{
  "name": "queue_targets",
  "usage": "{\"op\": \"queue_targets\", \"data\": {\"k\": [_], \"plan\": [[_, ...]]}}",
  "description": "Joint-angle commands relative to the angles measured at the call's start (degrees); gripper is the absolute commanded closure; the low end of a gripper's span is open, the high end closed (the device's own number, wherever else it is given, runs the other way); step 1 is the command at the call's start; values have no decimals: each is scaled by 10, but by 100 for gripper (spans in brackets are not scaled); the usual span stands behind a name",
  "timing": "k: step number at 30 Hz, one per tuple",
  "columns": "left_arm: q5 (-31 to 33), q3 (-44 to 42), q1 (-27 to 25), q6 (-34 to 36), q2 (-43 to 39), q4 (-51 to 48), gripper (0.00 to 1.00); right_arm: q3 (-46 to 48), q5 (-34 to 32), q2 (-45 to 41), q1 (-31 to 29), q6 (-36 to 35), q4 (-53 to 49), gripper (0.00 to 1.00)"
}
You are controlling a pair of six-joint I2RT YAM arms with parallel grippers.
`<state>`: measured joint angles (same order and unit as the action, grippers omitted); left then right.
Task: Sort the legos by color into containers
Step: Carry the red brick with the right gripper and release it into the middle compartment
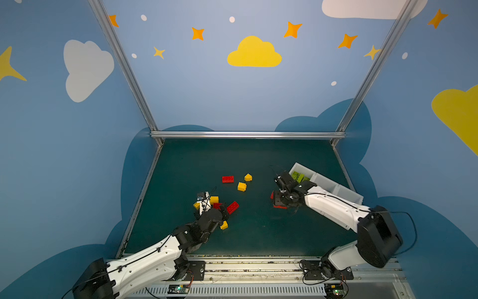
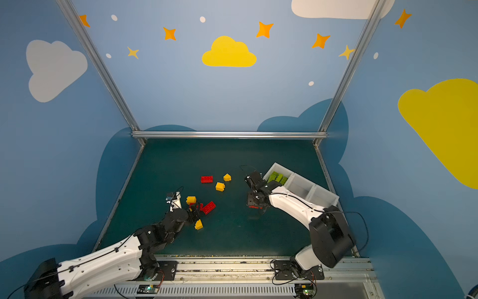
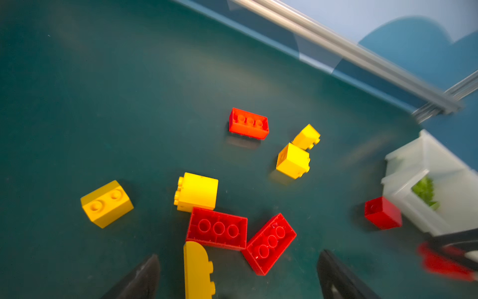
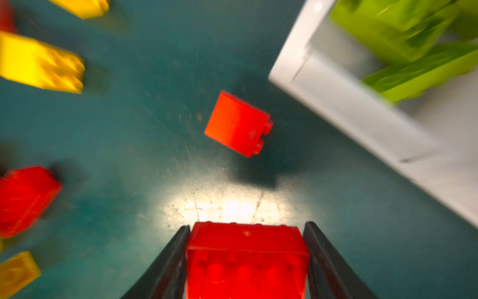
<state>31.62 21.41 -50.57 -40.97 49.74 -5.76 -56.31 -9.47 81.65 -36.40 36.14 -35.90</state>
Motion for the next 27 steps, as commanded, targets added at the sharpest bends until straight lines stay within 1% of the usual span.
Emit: {"op": "queue_targets", "data": {"k": [1, 5, 8, 12, 15, 18, 21, 27], "plan": [[-24, 32, 2, 15, 43, 8, 6, -6, -13, -67, 42, -24, -44, 43], [-44, 60, 2, 15, 97, 13, 6, 1, -17, -141, 123, -49, -58, 42], [-52, 84, 2, 20, 130, 11, 6, 13, -11, -176, 189, -58, -58, 42], [-69, 113, 2, 30, 180, 21, 6, 45, 28, -200, 276, -35, -34, 41], [-90, 140, 2, 32, 224, 21, 6, 67, 54, -191, 326, -17, -6, 41], [-107, 156, 2, 30, 258, 26, 6, 73, 69, -164, 361, -4, 15, 40], [-123, 162, 2, 30, 281, 37, 6, 66, 74, -134, 385, 2, 27, 39], [-147, 173, 0, 30, 311, 44, 6, 58, 68, -90, 406, 13, 59, 35]]}}
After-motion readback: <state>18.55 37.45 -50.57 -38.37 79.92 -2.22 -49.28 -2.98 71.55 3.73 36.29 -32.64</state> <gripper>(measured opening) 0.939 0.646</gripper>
